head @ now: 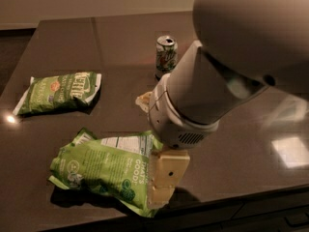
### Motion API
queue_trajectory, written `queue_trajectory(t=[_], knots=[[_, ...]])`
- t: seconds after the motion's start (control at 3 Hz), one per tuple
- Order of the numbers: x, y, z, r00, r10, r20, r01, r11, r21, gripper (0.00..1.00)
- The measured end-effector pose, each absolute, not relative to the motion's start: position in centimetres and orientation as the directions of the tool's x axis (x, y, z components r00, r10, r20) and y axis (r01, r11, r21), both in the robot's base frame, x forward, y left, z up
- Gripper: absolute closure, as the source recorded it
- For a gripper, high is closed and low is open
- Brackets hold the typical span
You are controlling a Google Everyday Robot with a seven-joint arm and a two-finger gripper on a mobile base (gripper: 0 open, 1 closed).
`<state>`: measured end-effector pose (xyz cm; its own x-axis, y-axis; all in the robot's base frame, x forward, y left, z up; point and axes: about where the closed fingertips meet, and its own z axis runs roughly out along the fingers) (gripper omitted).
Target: Move green rice chip bag near 7up can
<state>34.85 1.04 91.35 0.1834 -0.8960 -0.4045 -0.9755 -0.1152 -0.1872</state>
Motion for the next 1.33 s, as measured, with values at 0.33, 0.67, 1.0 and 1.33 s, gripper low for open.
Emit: queue_trajectory(t=[0.33, 0.67, 1.0, 1.33], knots=[[34.6, 3.5, 89.7, 0.219, -0.886, -0.409, -0.972, -0.159, -0.175, 0.00], [34.6, 5.7, 88.1, 0.235, -0.874, -0.425, -0.971, -0.190, -0.145, 0.00], [34.6, 7.4, 86.4, 0.238, -0.873, -0.427, -0.971, -0.209, -0.114, 0.00], [34.8, 8.2, 84.9, 0.218, -0.886, -0.409, -0.976, -0.204, -0.077, 0.17]])
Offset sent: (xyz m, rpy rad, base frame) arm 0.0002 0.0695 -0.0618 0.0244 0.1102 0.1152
